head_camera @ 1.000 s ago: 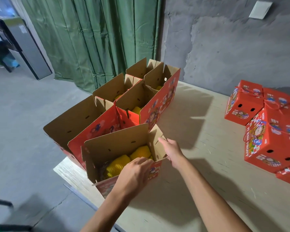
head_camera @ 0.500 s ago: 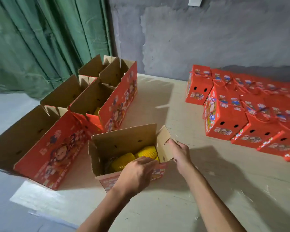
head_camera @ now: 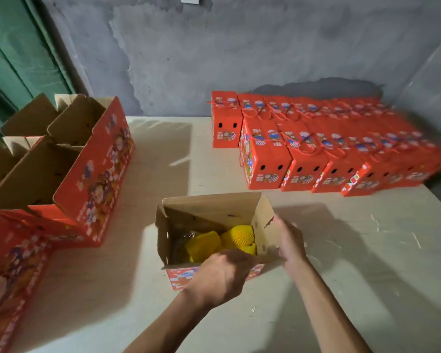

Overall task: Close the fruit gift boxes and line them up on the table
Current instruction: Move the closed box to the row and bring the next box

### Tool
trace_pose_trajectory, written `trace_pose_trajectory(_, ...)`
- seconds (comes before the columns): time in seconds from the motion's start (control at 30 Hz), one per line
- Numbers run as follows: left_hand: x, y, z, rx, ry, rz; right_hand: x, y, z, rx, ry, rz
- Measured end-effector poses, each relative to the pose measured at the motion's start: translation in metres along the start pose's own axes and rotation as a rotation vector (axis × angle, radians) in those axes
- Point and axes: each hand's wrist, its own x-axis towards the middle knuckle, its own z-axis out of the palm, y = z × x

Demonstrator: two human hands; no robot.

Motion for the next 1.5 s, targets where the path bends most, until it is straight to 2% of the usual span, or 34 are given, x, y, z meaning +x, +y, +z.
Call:
trace_pose_trajectory(0.1,-0.003,0.001,0.002,-0.019,0.042,-0.011,-0.001,0.0,-0.001,0.047,-0.084,0.085)
trace_pose_trajectory(0.2,-0.011,0.002,0.004,-0.035,0.067,-0.038,-0.001,0.006,0.001,0.263,-0.253,0.143)
trace_pose_trajectory(0.3,-0.018,0.013,0.011,-0.103,0.043,-0.135,-0.005,0.012,0.001,0.336,-0.275,0.139)
trace_pose_trajectory(0.4,-0.03,0.021,0.011,-0.173,0.052,-0.238,-0.007,0.019,-0.003,0.095,-0.235,-0.054)
trace_pose_trajectory(0.47,-0.037,0.024,0.004,-0.188,0.04,-0.328,-0.003,0.024,-0.008,-0.113,-0.276,-0.202)
trace_pose_trajectory(0.5,-0.04,0.021,-0.002,-0.16,0.064,-0.35,0.0,0.026,-0.009,-0.128,-0.309,-0.239)
trace_pose_trajectory(0.6,-0.049,0.006,-0.021,-0.006,0.284,-0.452,0.006,0.023,-0.012,-0.127,-0.409,-0.307)
trace_pose_trajectory(0.67,-0.054,-0.007,-0.032,0.041,0.409,-0.629,0.012,0.02,-0.011,-0.138,-0.453,-0.346)
trace_pose_trajectory(0.73,-0.059,-0.021,-0.041,0.027,0.458,-0.773,0.017,0.015,-0.008,-0.15,-0.461,-0.402)
trace_pose_trajectory(0.83,-0.06,-0.043,-0.052,-0.347,0.527,-1.015,0.022,0.007,-0.003,-0.166,-0.431,-0.44)
trace_pose_trajectory(0.9,-0.058,-0.056,-0.057,-0.565,0.571,-1.094,0.024,0.003,-0.002,-0.198,-0.397,-0.467)
trace_pose_trajectory(1.1,-0.048,-0.08,-0.058,-0.802,0.652,-1.111,0.029,-0.01,0.008,-0.292,-0.326,-0.519)
trace_pose_trajectory(1.23,-0.039,-0.082,-0.057,-0.742,0.682,-1.131,0.038,-0.014,0.014,-0.24,-0.268,-0.521)
trace_pose_trajectory(1.33,-0.038,-0.084,-0.056,-0.723,0.623,-1.104,0.043,-0.017,0.02,-0.223,-0.251,-0.507)
trace_pose_trajectory(1.5,-0.031,-0.095,-0.06,-1.003,0.502,-1.098,0.046,-0.016,0.029,-0.13,-0.179,-0.435)
